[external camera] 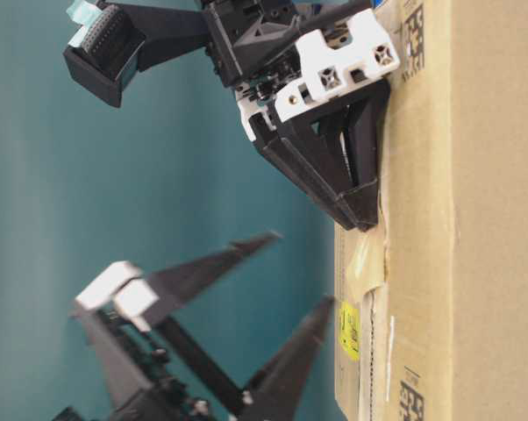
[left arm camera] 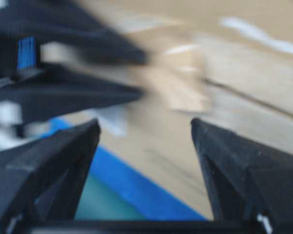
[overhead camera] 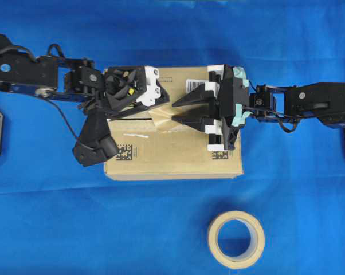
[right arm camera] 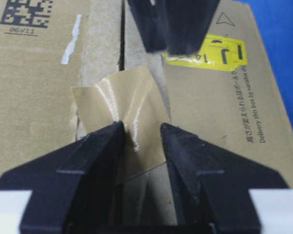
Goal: Apply tape along the seams of the closed cardboard box to seal it securely.
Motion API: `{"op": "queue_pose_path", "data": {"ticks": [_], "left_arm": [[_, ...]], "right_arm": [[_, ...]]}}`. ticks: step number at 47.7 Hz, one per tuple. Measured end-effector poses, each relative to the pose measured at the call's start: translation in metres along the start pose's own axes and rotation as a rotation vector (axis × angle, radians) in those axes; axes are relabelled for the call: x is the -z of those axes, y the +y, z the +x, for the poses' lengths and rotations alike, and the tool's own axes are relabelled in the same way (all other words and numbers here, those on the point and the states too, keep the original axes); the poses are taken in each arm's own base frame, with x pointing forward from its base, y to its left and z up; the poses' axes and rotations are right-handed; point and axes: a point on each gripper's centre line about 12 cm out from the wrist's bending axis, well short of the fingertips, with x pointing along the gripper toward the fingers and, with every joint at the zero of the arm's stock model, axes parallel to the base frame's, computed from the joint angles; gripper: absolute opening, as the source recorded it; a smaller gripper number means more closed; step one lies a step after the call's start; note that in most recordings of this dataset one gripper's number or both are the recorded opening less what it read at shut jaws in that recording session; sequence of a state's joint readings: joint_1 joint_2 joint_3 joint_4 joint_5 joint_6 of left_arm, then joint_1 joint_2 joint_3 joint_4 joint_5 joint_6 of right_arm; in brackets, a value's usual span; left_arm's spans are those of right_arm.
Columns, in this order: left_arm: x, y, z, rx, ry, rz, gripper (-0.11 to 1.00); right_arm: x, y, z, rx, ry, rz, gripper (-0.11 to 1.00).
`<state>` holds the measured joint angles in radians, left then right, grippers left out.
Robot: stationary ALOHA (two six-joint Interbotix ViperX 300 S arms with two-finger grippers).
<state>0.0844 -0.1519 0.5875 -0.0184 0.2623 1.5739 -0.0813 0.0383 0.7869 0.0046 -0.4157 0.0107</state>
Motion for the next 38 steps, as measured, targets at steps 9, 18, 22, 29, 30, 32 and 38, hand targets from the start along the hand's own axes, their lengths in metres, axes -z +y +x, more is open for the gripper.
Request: {"op": "queue_pose_path", "data": {"ticks": [9, 18, 22, 29, 30, 32, 38], "left_arm": [[-0.003, 0.000, -0.011, -0.116, -0.012, -0.060, 0.71], [-0.009, 0.000, -0.020, -0.198, -0.042, -0.190, 0.71], [-0.013, 0.003, -0.023, -0.238, -0.067, -0.277, 0.71], [-0.022, 0.009, -0.026, -0.290, -0.138, -0.531, 0.64], [-0.023, 0.010, -0.027, -0.292, -0.147, -0.568, 0.62], [-0.024, 0.011, -0.026, -0.294, -0.167, -0.660, 0.55], [-0.024, 0.008, -0.021, -0.282, -0.203, -0.877, 0.25]], "right_arm": [[-0.001, -0.001, -0.017, 0.005, 0.011, 0.011, 0.40], [-0.036, 0.000, -0.050, 0.002, -0.094, 0.011, 0.39], [-0.049, 0.001, -0.061, 0.001, -0.141, 0.008, 0.37], [-0.055, 0.001, -0.061, 0.001, -0.158, -0.001, 0.15], [-0.055, 0.001, -0.059, 0.001, -0.155, -0.001, 0.09], [-0.055, 0.001, -0.055, 0.001, -0.150, -0.002, 0.02], [-0.050, 0.000, -0.040, 0.003, -0.123, 0.004, 0.00]]}}
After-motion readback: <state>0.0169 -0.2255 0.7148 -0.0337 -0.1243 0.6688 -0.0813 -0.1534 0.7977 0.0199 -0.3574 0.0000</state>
